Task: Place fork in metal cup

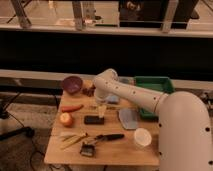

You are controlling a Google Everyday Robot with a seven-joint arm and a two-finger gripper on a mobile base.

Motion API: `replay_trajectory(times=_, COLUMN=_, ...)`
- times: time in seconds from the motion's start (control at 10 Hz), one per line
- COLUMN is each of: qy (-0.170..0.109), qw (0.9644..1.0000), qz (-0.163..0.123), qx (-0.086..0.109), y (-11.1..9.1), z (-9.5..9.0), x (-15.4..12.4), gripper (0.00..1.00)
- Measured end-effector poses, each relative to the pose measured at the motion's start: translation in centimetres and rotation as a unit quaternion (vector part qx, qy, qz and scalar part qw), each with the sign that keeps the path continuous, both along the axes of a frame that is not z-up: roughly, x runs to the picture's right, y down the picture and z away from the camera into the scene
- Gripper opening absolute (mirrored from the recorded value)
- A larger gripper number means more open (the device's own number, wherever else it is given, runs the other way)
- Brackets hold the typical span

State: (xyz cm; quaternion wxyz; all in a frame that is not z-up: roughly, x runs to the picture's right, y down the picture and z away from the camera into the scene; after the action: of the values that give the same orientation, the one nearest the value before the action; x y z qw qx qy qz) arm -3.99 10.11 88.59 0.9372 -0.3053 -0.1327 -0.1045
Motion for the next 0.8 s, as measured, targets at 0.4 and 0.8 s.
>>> replay_trajectory(times=0.4, qy=0.008, qw=0.9999, qz=-0.005, qx=-0.003, y=-0.5, z=0.5, x=0.3, gripper=0.80)
replay_trajectory(times=0.8, qy=0.006, qw=0.9999, qz=0.013, qx=0.003, y=-2.0, z=0.7, x=1.2, gripper=0.80)
